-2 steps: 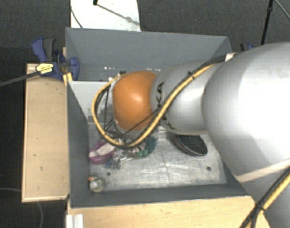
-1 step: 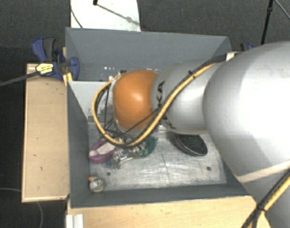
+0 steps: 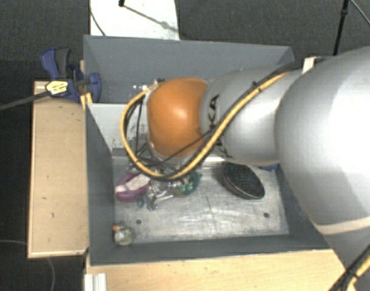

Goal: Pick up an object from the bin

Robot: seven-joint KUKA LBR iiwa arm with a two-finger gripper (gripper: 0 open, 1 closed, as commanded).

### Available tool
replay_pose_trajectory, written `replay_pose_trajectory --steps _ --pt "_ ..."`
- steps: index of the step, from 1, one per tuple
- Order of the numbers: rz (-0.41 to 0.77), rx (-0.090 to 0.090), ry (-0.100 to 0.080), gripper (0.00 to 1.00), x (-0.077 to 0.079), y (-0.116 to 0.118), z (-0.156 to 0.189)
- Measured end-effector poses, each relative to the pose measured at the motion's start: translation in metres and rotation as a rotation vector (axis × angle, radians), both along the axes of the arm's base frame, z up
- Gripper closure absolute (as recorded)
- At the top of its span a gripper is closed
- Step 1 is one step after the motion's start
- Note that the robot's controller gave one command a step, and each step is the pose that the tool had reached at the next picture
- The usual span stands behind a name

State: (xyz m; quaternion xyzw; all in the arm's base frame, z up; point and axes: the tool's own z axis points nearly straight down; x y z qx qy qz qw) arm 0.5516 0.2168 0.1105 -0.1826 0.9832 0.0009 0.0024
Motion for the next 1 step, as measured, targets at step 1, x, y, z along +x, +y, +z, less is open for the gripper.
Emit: replay_pose_trajectory --steps 1 --pt "-0.007 0.001 -0.004 1.00 0.0020 0.0006 0.0809"
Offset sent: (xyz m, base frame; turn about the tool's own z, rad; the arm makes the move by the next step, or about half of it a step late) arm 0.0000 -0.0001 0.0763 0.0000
